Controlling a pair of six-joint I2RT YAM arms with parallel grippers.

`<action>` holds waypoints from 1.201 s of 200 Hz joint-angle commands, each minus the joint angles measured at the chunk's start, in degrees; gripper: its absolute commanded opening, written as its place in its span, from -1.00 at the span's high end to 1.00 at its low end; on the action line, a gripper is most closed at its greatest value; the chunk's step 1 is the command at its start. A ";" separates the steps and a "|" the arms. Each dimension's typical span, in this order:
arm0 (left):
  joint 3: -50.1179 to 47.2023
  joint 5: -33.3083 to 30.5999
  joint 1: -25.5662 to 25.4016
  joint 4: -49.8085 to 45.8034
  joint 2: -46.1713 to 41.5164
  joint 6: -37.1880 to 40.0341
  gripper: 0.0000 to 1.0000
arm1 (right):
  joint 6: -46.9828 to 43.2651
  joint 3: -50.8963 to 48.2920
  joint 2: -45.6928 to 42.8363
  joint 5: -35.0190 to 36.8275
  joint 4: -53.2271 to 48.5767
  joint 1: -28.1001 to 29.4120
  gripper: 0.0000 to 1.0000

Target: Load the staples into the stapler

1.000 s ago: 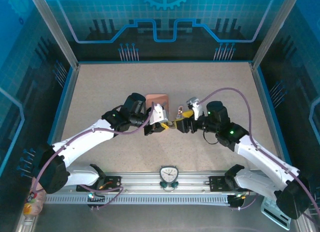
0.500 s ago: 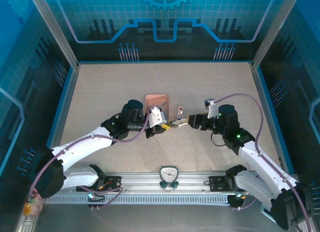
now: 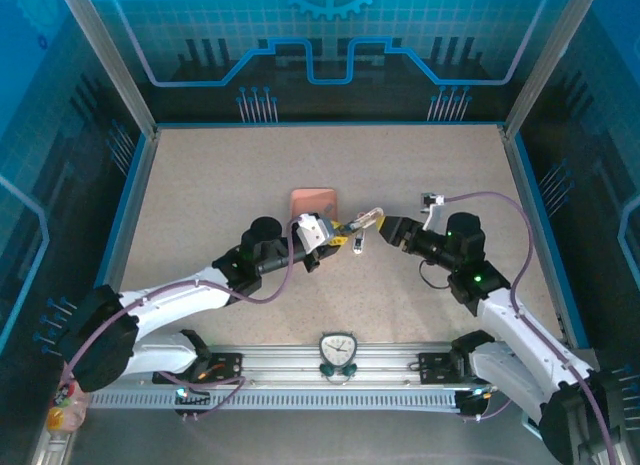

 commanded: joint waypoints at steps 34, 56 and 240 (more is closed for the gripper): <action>-0.99 -1.45 -1.45 7.32 0.85 -1.26 0.97 | 4.74 1.53 4.91 -1.27 11.95 2.58 -0.05; -0.90 -1.84 -1.65 7.75 0.94 -1.45 0.97 | 4.86 1.39 6.11 -1.31 14.21 2.88 0.17; 6.79 11.61 -1.40 -17.98 -1.60 -15.54 -0.49 | -51.46 7.97 -1.37 -20.36 -1.61 -0.81 0.65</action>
